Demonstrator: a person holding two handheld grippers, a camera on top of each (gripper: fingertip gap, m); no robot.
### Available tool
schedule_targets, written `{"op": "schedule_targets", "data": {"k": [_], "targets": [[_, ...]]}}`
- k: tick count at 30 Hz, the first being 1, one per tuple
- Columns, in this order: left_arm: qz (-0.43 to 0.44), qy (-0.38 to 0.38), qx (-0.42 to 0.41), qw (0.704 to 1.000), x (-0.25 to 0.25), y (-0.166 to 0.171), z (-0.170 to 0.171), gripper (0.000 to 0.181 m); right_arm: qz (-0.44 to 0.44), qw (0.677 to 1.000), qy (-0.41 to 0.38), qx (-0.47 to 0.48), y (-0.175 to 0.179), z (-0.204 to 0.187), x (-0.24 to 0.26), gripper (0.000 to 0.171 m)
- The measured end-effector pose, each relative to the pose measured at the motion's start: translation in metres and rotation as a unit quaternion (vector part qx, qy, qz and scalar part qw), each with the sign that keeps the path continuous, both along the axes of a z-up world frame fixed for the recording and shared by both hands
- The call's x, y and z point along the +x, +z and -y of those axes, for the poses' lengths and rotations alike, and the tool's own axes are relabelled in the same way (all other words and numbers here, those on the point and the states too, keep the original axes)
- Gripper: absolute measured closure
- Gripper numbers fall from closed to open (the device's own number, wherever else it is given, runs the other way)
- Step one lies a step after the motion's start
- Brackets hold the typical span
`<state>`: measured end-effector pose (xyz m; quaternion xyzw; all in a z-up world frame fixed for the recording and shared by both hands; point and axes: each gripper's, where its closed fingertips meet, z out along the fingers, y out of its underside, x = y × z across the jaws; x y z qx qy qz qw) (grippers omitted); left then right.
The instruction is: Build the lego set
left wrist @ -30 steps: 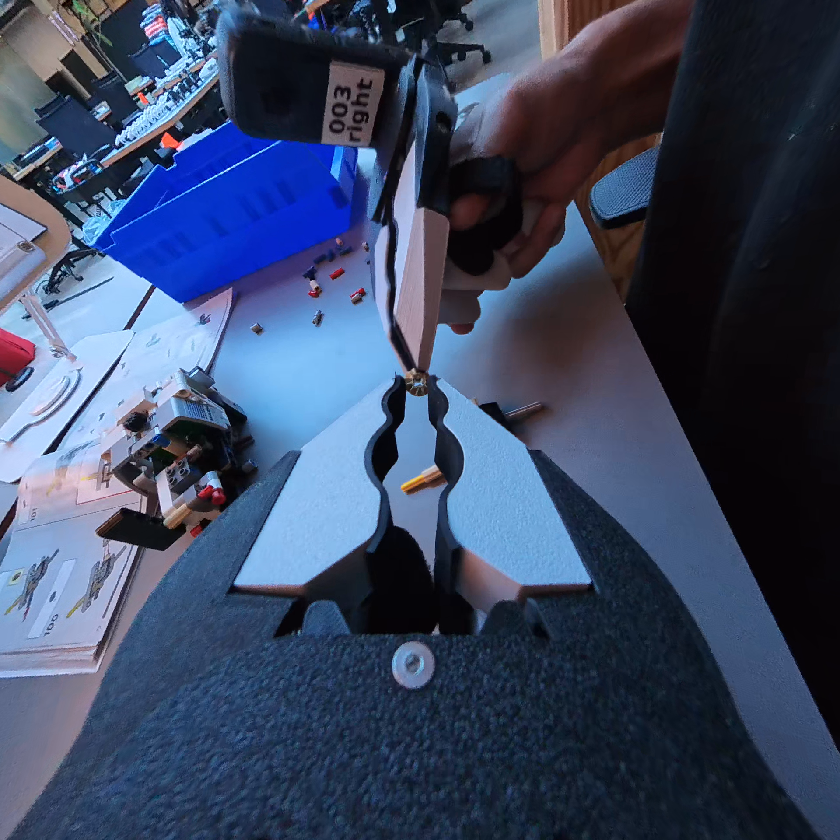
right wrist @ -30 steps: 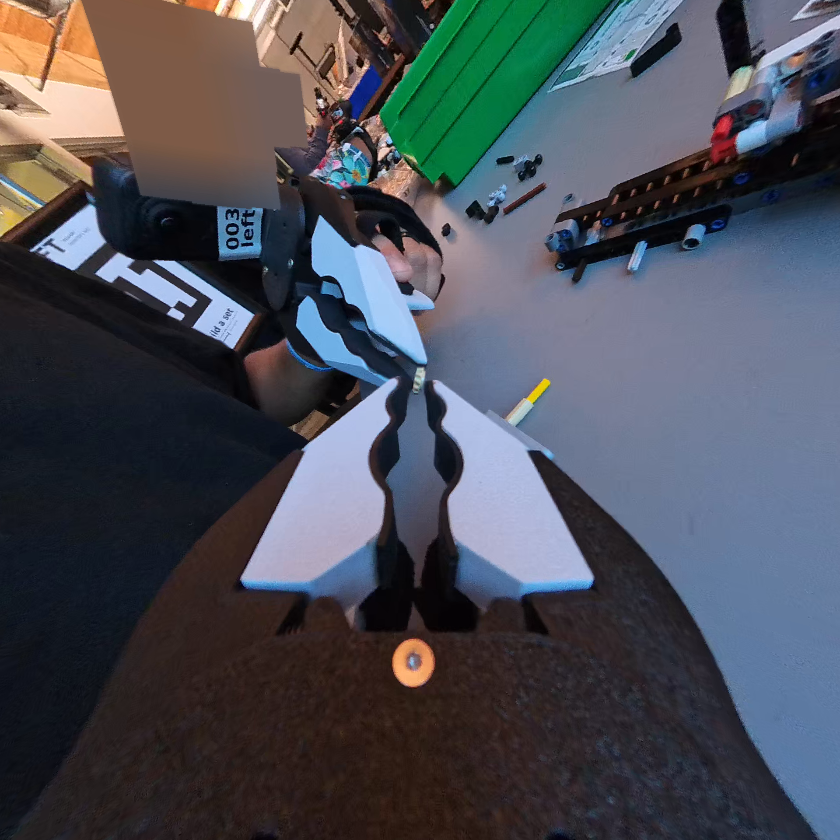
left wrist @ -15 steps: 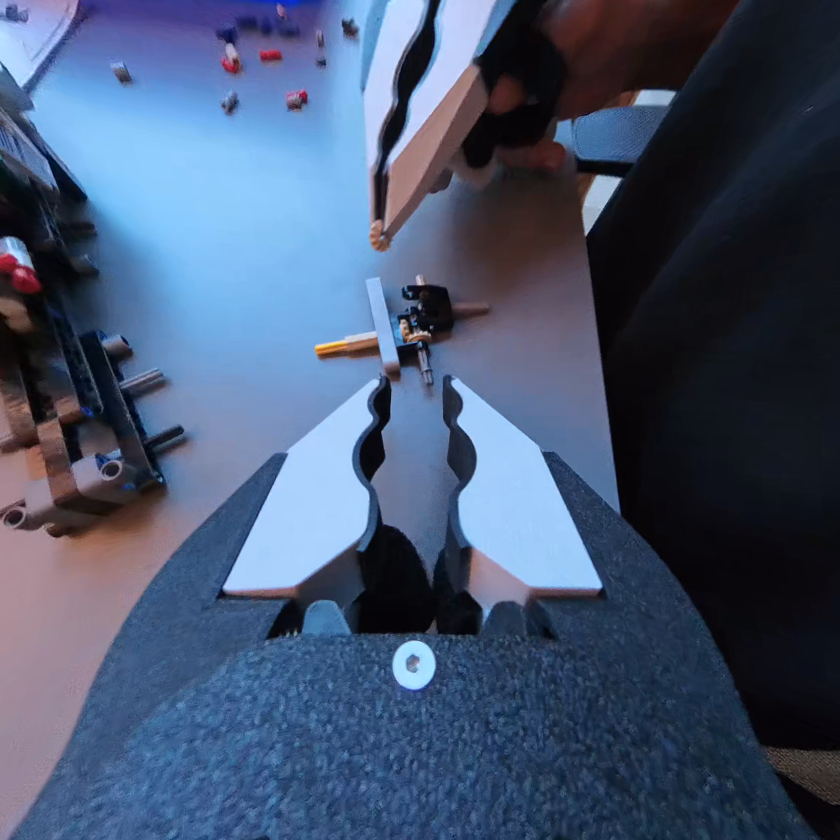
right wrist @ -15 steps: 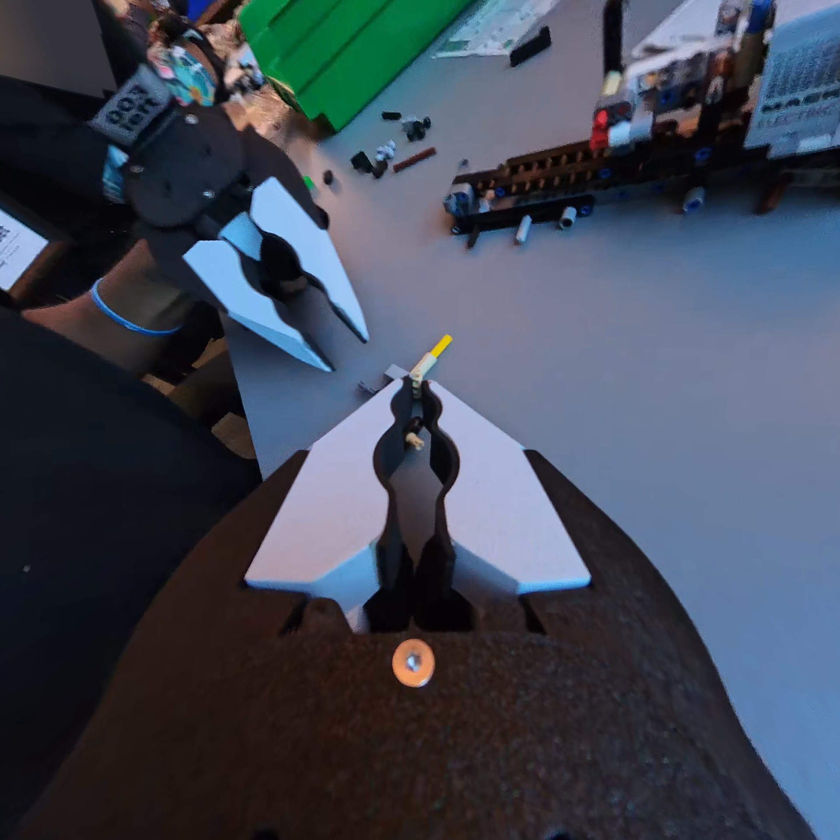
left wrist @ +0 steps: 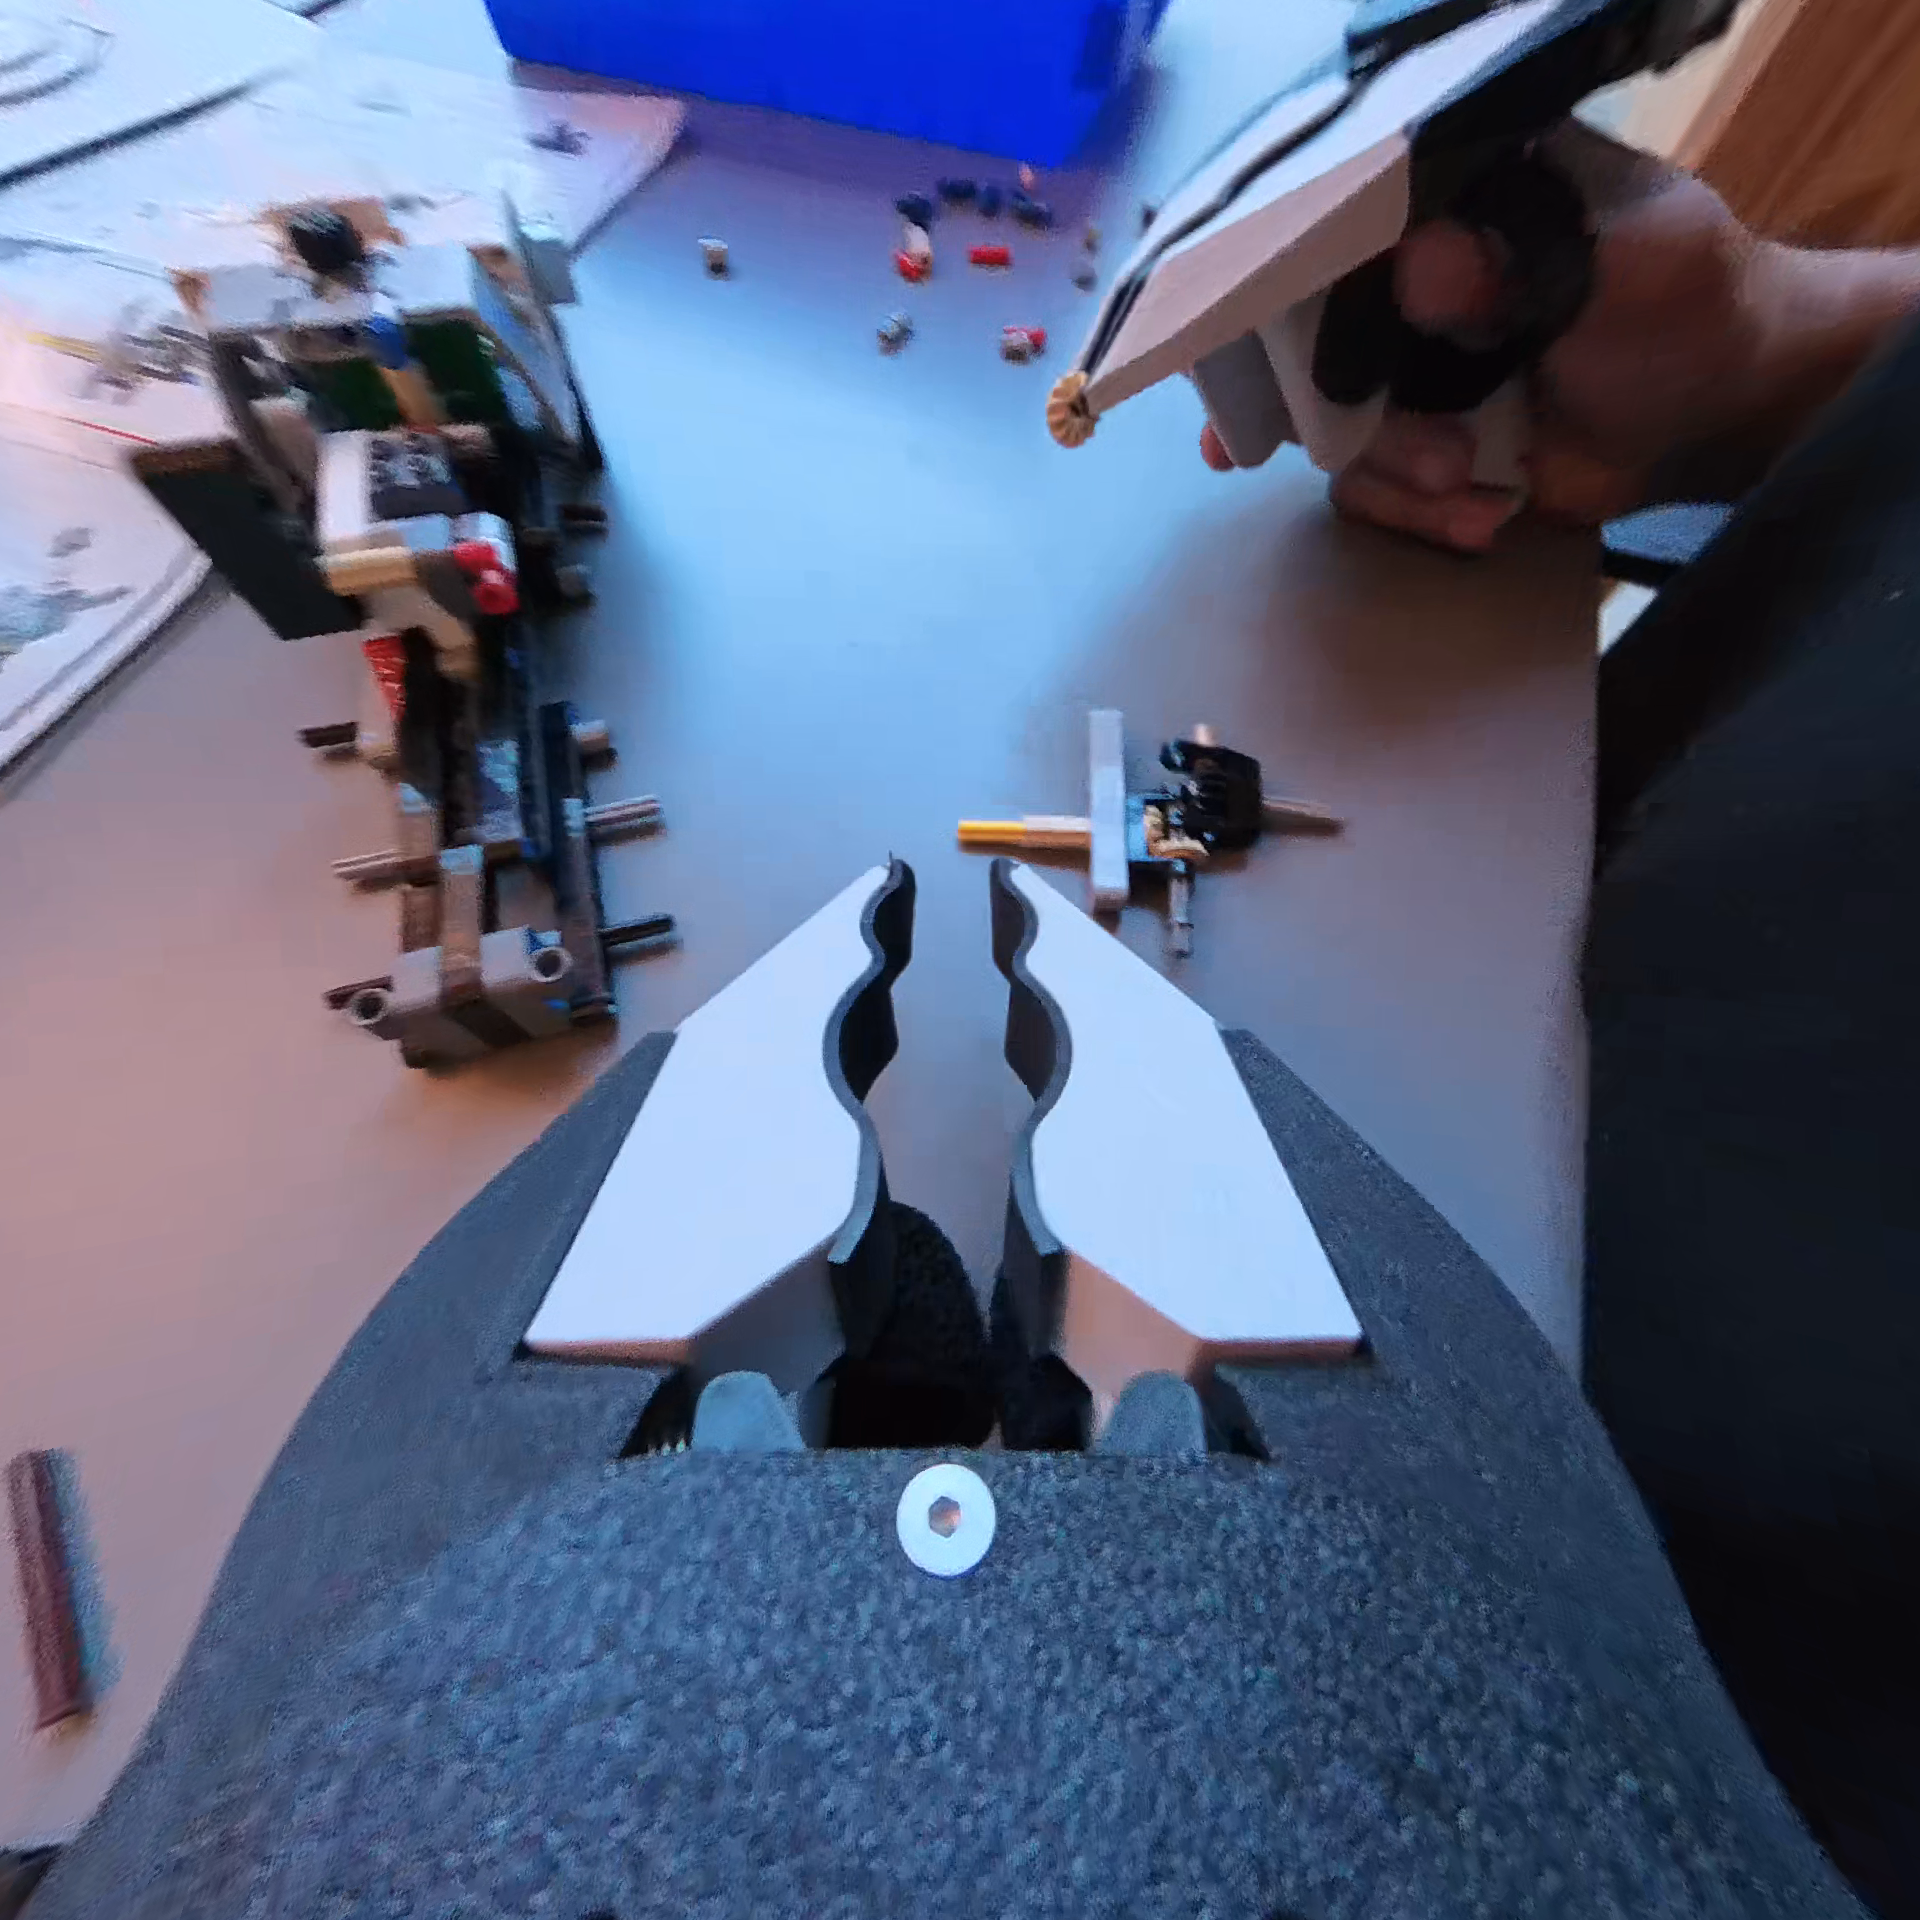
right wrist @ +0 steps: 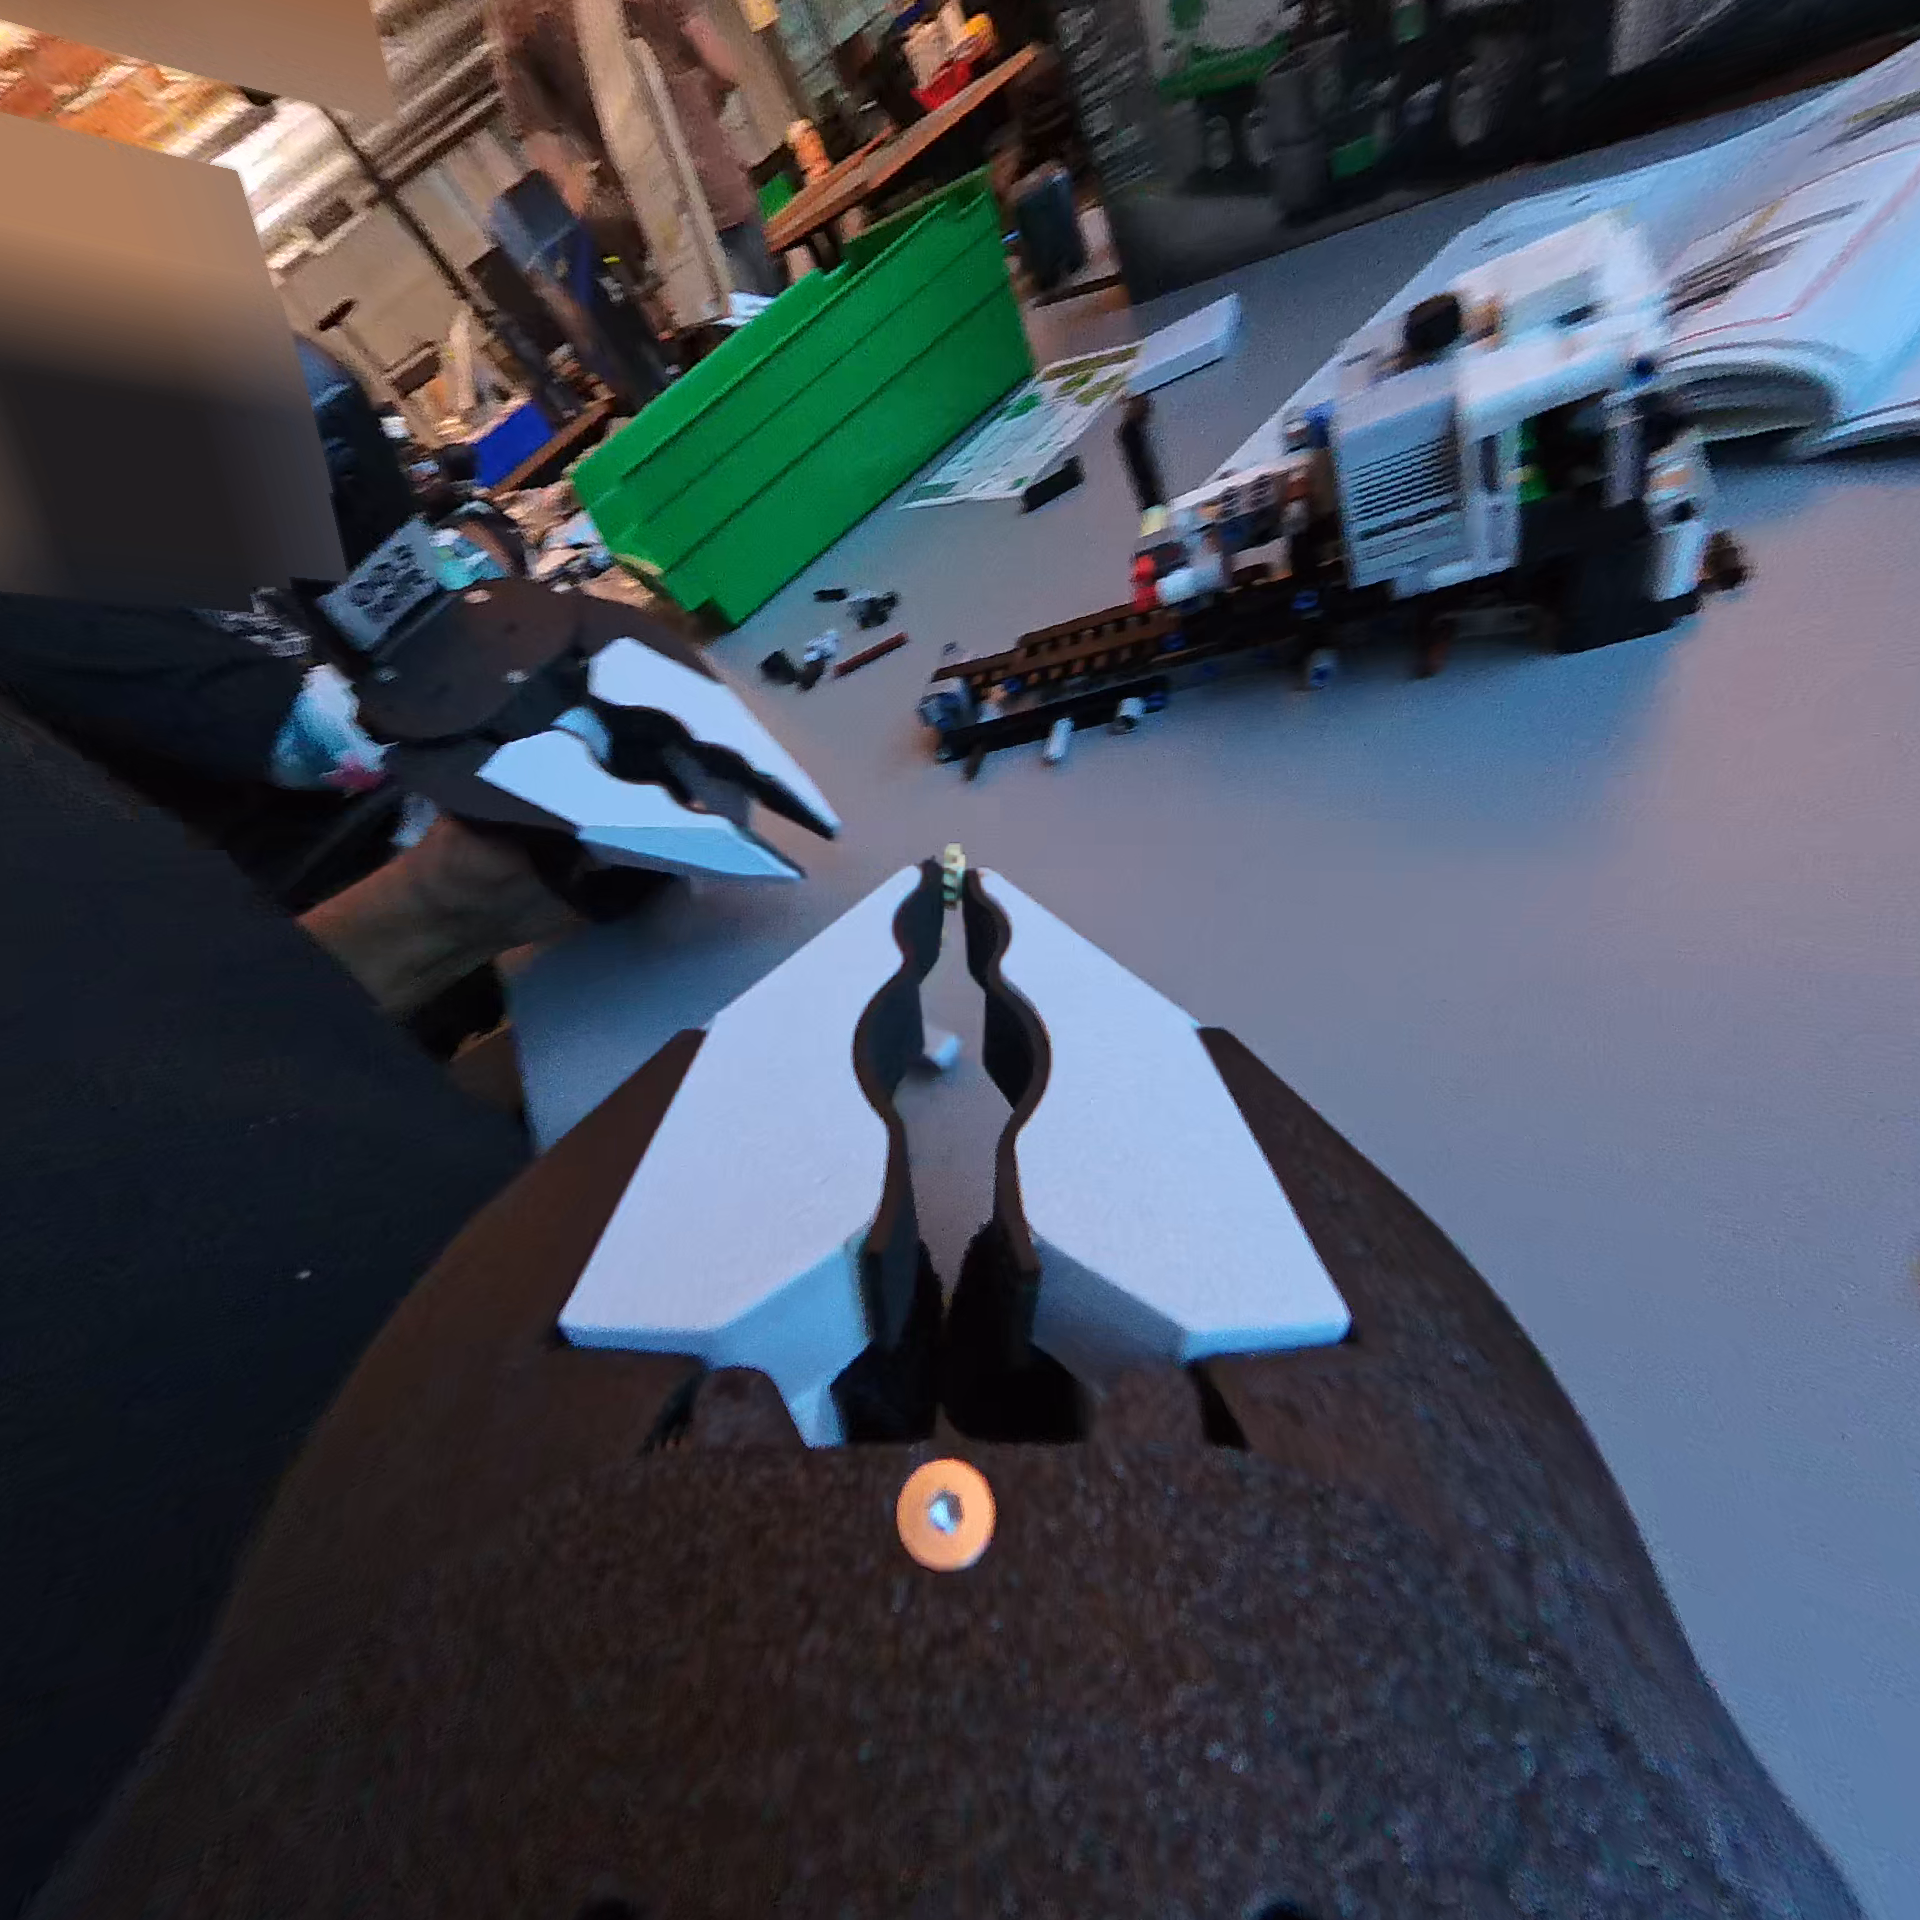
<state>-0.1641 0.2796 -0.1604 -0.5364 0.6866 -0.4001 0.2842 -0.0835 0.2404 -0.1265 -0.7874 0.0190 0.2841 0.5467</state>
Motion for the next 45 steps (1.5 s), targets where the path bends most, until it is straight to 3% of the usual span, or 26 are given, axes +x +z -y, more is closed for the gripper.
{"op": "schedule_targets", "data": {"k": [1,6,11,19,45], "targets": [[0.013,0.013,0.000,1.000,0.002,0.004,-0.005,0.169,0.010,1.000,-0.014,0.000,-0.001,-0.004,0.007,0.168],[0.084,0.092,0.002,0.992,0.013,0.026,-0.038,0.169,0.096,0.992,-0.086,-0.005,-0.003,-0.030,0.058,0.168],[0.068,0.103,-0.037,0.992,0.018,0.023,-0.048,0.164,0.115,0.985,-0.125,0.021,0.007,-0.058,0.098,0.168],[0.042,0.117,-0.022,0.992,0.021,0.014,-0.052,0.165,0.100,0.991,-0.083,0.024,0.004,-0.067,0.088,0.168],[0.038,0.119,-0.027,0.992,0.021,0.013,-0.053,0.165,0.101,0.991,-0.083,0.023,0.004,-0.067,0.087,0.168]]}}
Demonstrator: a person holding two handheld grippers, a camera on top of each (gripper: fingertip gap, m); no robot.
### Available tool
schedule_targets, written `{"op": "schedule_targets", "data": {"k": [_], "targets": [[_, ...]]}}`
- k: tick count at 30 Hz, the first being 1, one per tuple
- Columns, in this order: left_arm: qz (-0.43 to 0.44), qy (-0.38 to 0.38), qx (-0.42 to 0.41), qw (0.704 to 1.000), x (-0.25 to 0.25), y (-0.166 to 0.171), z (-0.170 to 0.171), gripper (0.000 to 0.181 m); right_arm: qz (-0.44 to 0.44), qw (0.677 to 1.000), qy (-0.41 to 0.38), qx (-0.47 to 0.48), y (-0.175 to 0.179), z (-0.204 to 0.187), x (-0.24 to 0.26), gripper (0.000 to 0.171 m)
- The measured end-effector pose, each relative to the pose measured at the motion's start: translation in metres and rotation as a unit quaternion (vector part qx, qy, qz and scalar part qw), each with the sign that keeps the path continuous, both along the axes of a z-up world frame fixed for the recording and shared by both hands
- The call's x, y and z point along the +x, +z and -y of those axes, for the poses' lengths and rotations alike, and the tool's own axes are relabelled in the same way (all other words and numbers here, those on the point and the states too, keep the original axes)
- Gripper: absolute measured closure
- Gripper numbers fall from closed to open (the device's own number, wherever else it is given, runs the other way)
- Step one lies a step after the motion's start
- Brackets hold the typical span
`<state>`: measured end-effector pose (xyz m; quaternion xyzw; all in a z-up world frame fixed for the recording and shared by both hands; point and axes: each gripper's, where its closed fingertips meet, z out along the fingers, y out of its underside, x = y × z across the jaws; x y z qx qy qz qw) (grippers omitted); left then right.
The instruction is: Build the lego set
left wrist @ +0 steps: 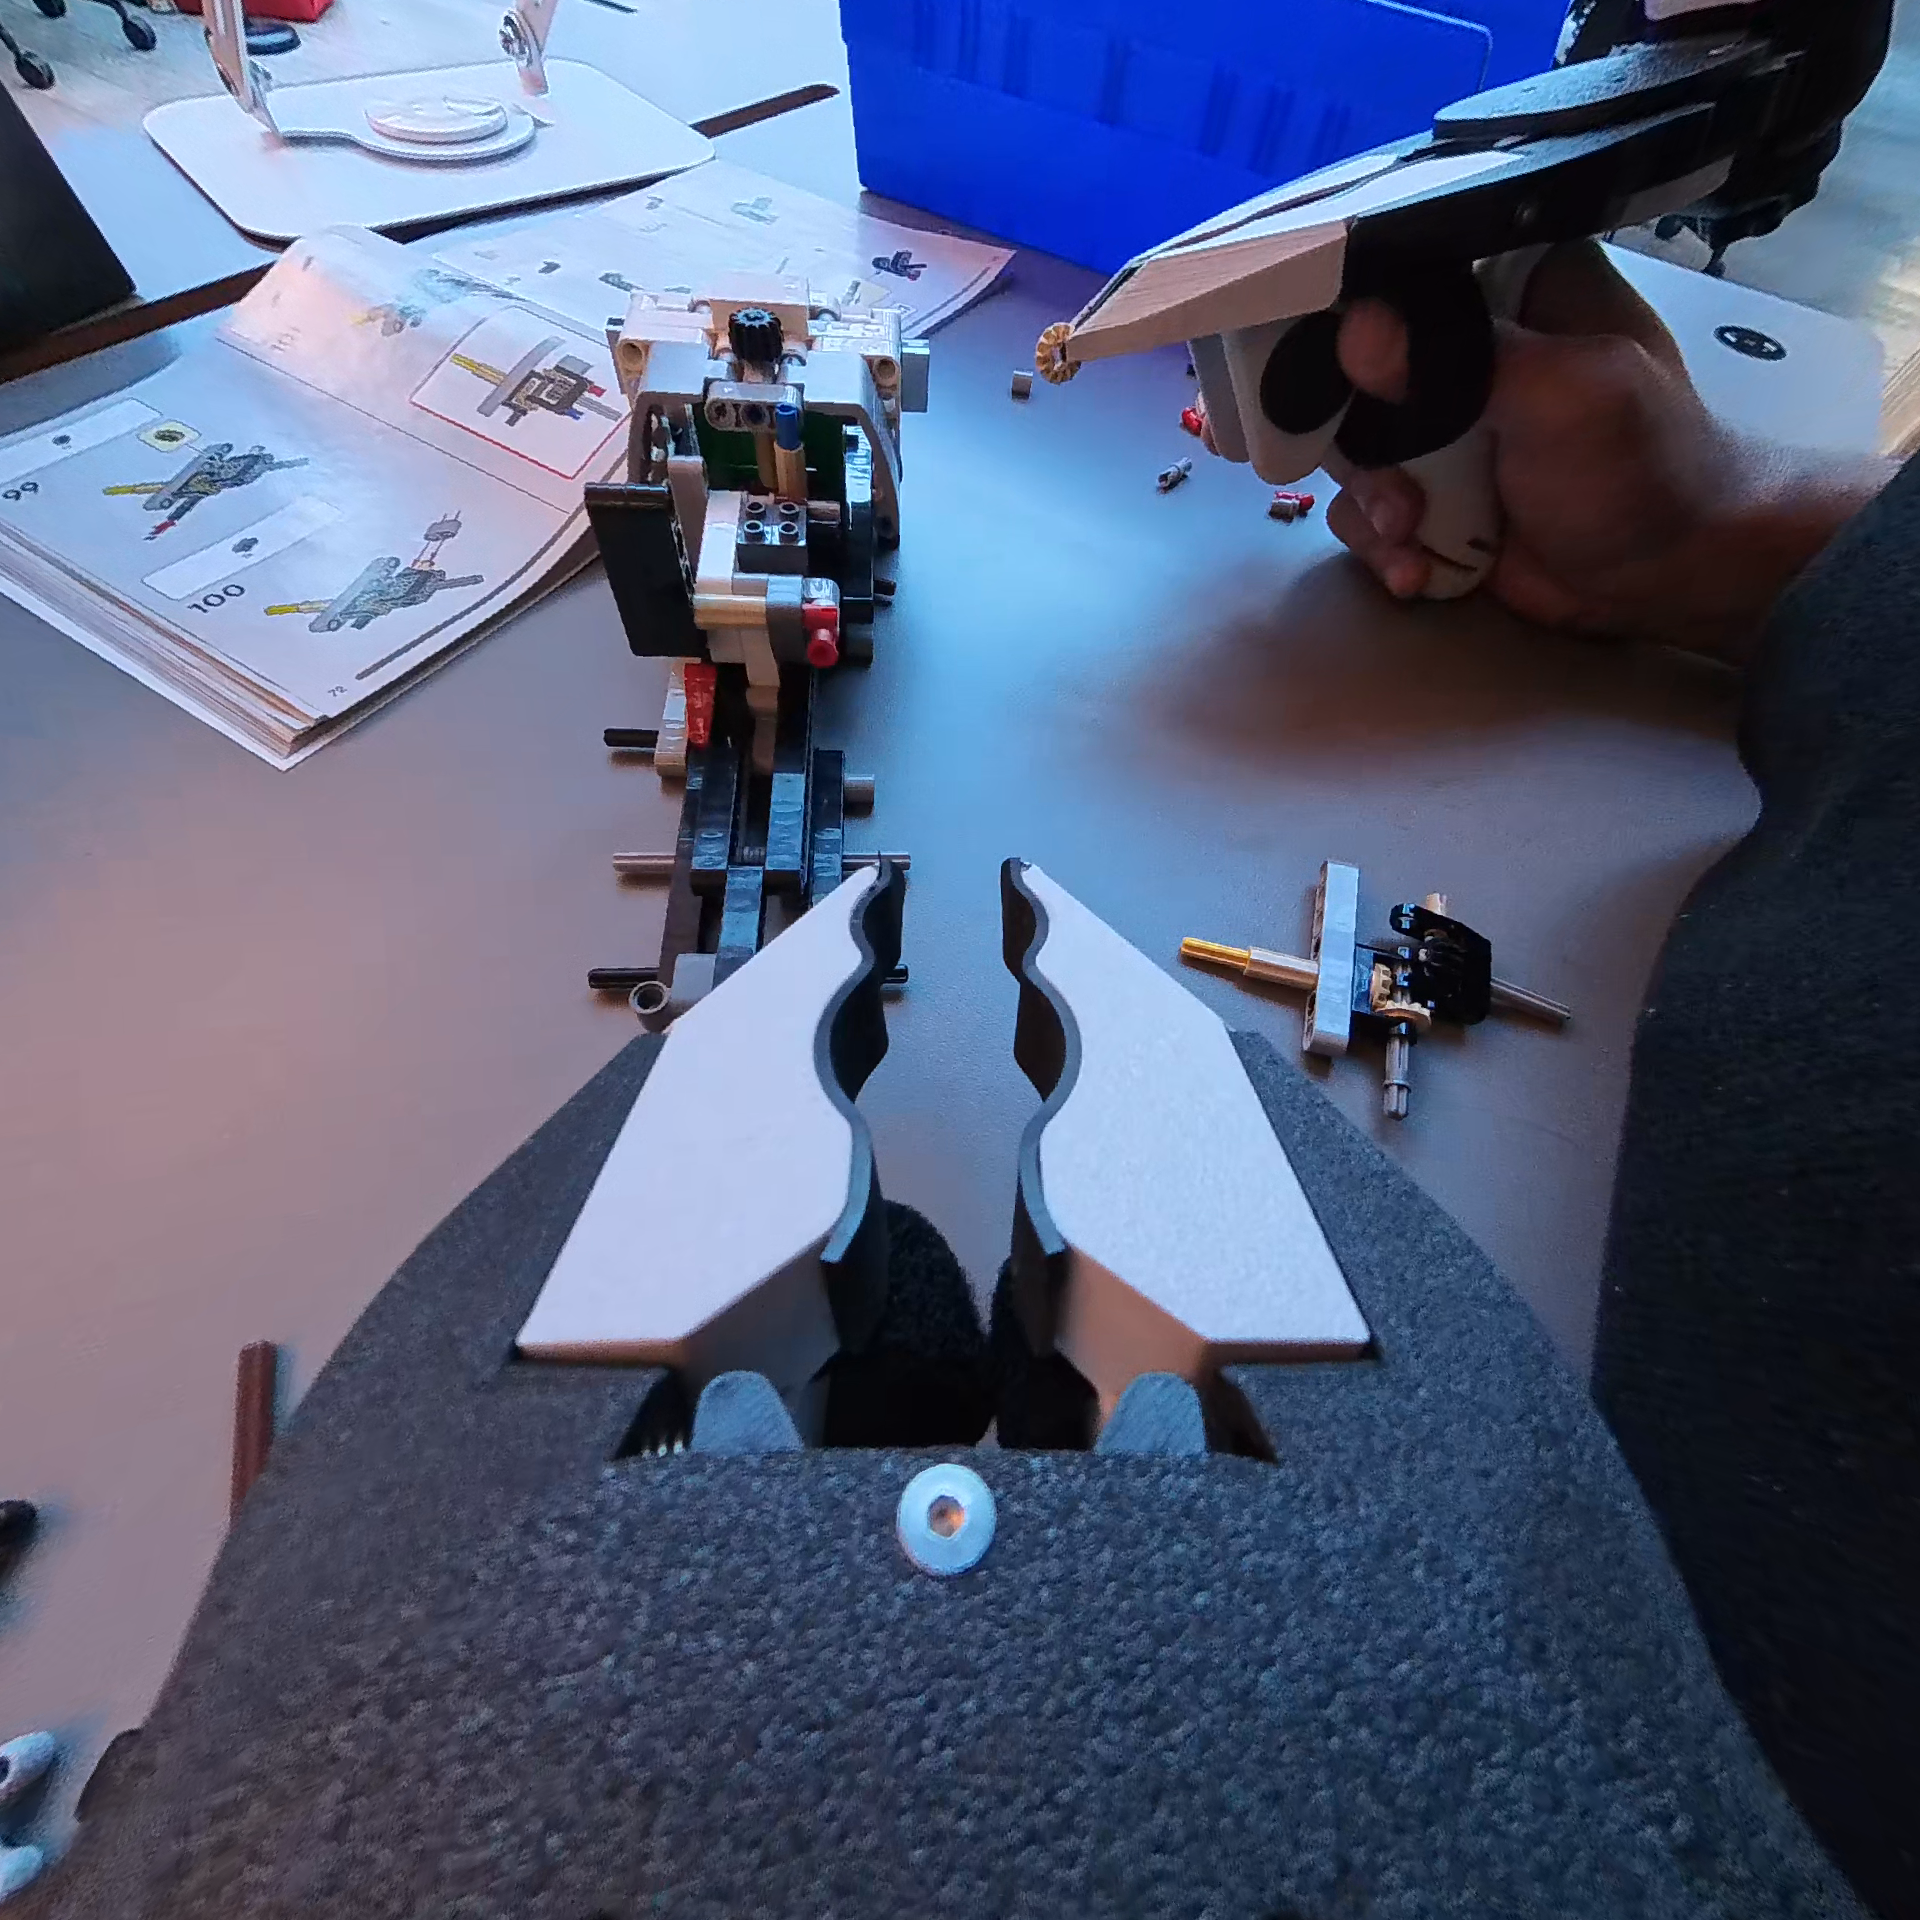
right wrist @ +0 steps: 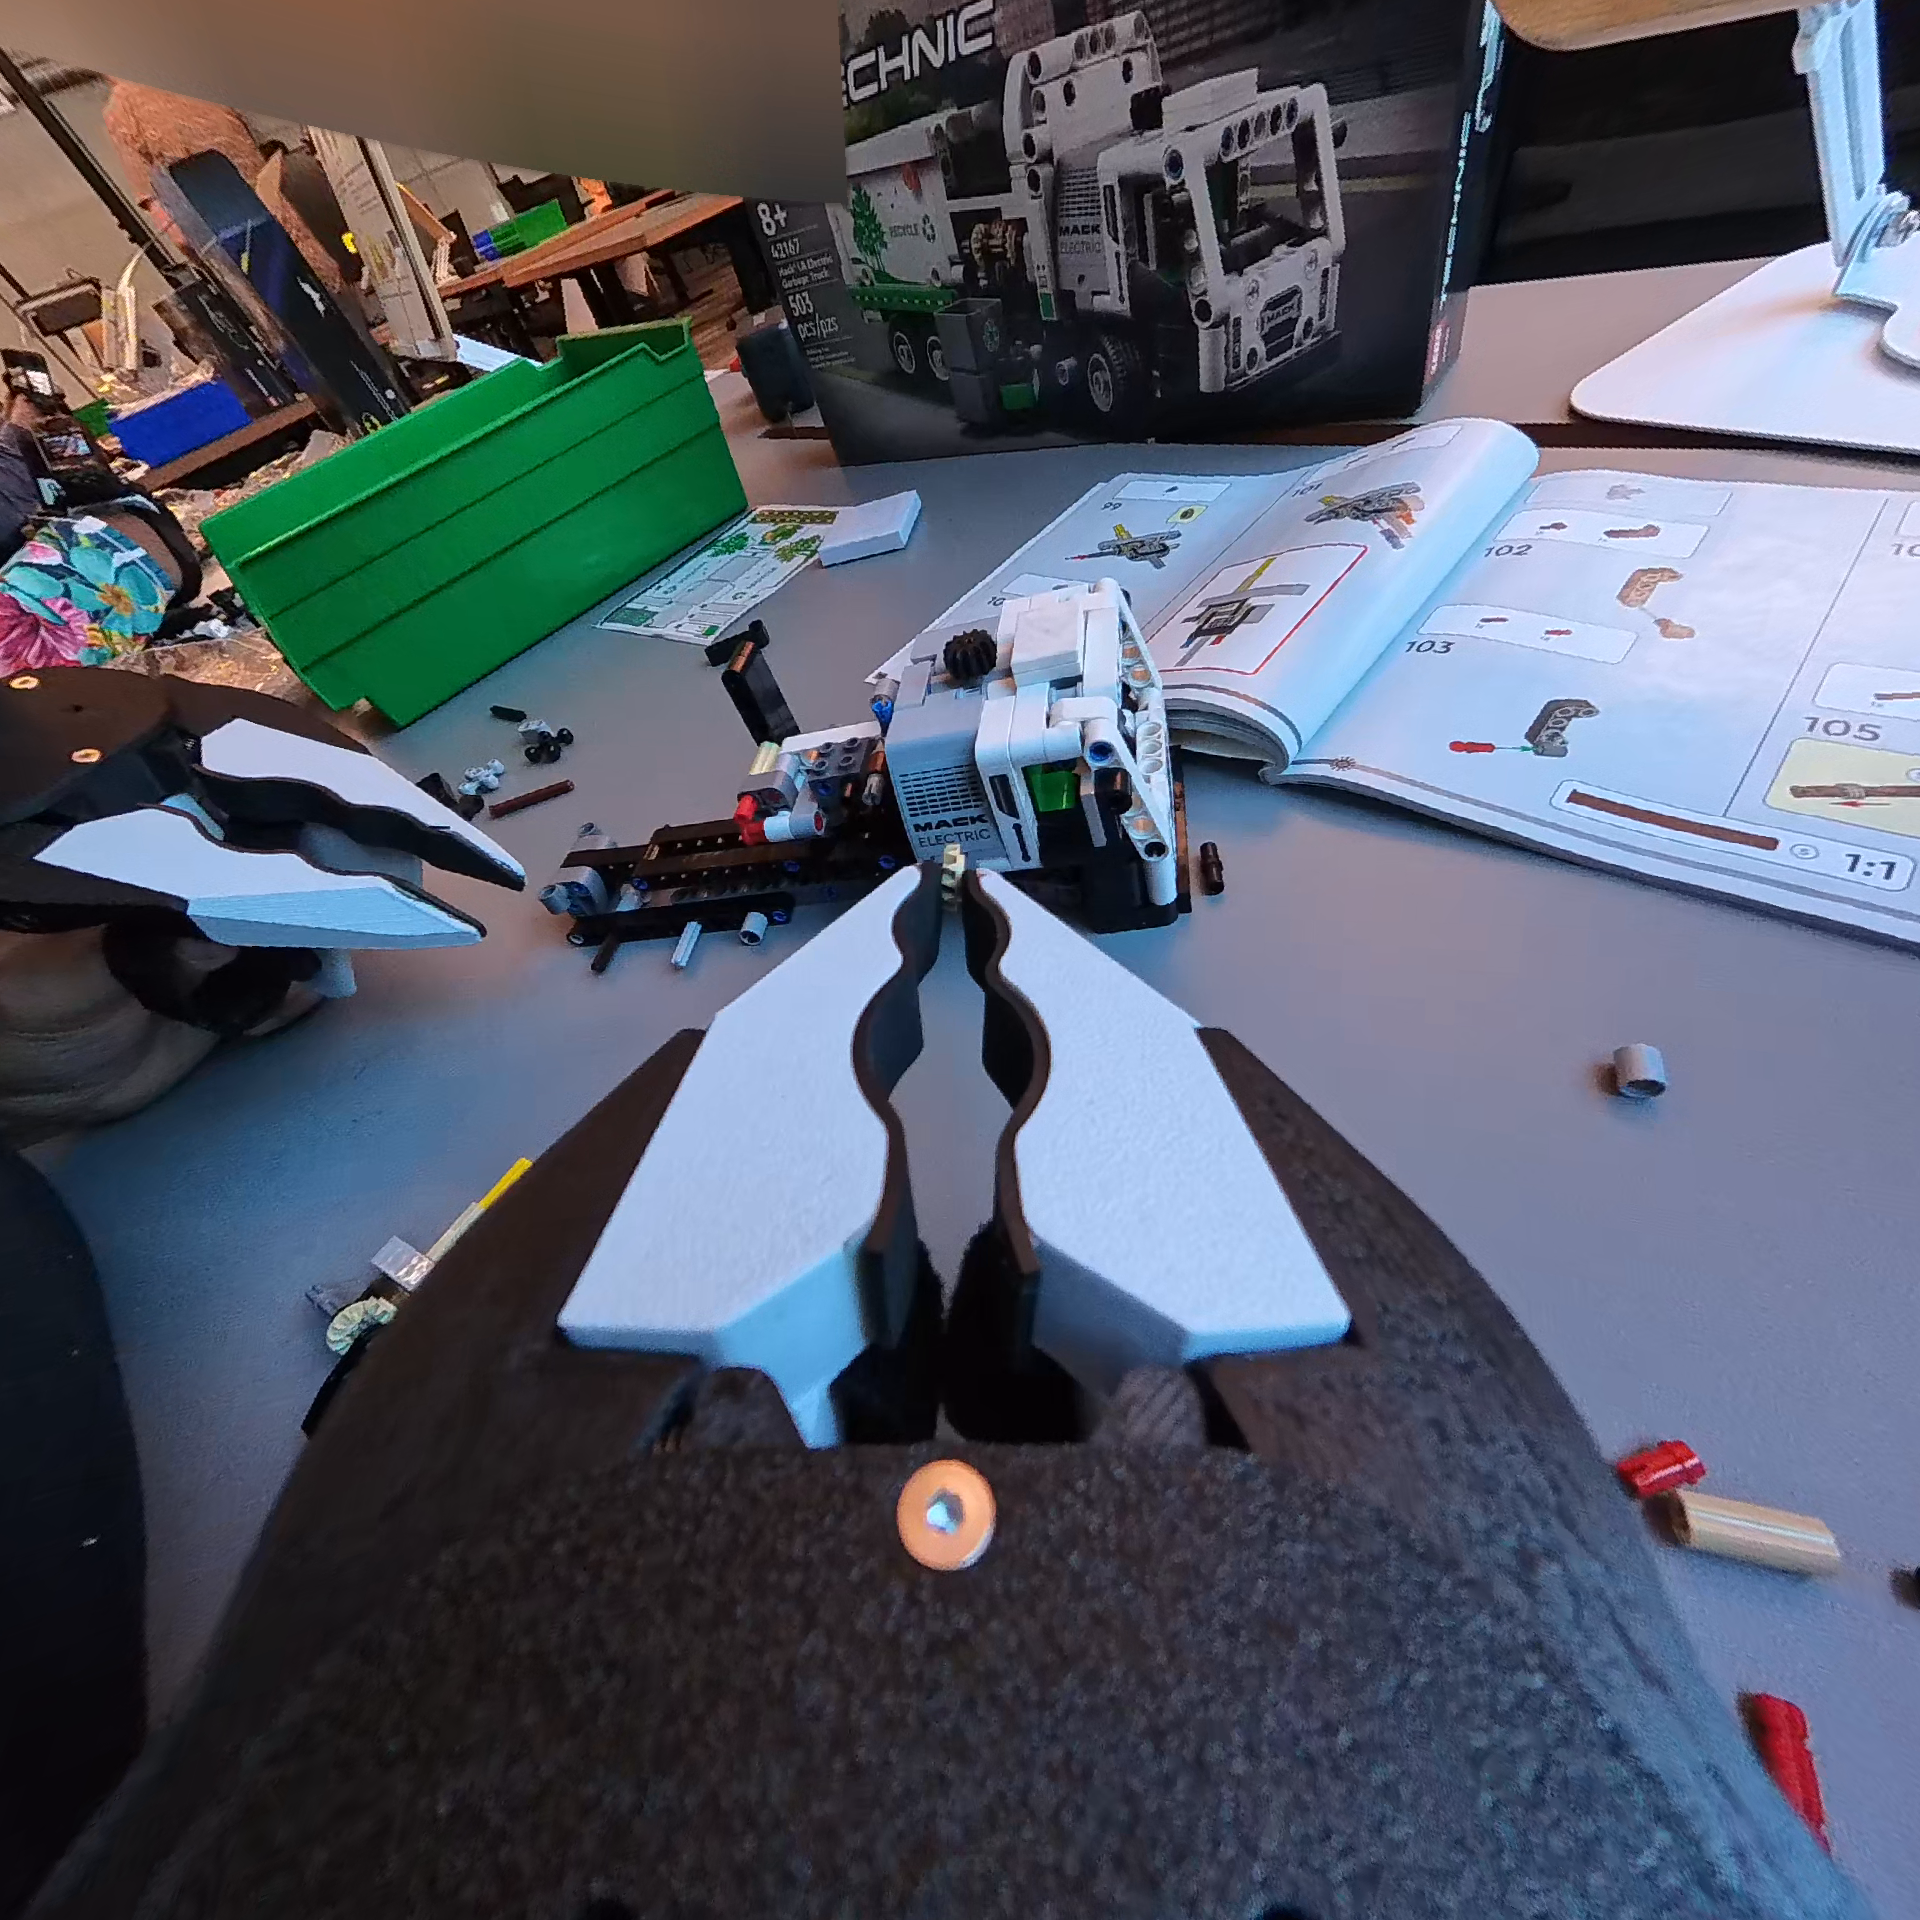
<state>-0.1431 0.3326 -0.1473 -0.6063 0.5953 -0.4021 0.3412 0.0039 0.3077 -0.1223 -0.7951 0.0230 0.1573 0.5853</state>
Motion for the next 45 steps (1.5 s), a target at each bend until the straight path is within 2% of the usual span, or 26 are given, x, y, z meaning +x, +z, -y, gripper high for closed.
{"op": "schedule_targets", "data": {"k": [12,14,18,24,30,38,45], "targets": [[0.027,-0.020,0.002,0.999,-0.003,0.009,0.006,0.160,0.047,0.999,0.000,0.027,0.010,0.007,-0.016,0.168],[0.030,-0.043,0.010,0.999,-0.004,0.009,0.014,0.153,0.026,0.999,0.021,-0.002,0.004,0.013,-0.035,0.168],[0.012,-0.112,0.023,0.993,-0.018,0.003,0.047,0.152,-0.004,0.995,0.044,-0.088,-0.012,0.038,-0.079,0.168],[-0.083,-0.174,0.018,0.981,-0.038,-0.026,0.087,0.156,-0.043,0.982,0.037,-0.181,-0.032,0.072,-0.120,0.169],[-0.125,-0.193,0.027,0.973,-0.038,-0.040,0.097,0.166,-0.044,0.970,0.026,-0.236,-0.041,0.082,-0.130,0.168],[-0.132,-0.184,0.036,0.973,-0.032,-0.043,0.100,0.180,0.038,0.957,0.019,-0.288,-0.057,0.083,-0.137,0.169],[-0.128,-0.156,0.068,0.977,-0.027,-0.044,0.103,0.181,0.021,0.946,0.014,-0.324,-0.060,0.084,-0.136,0.168]]}}
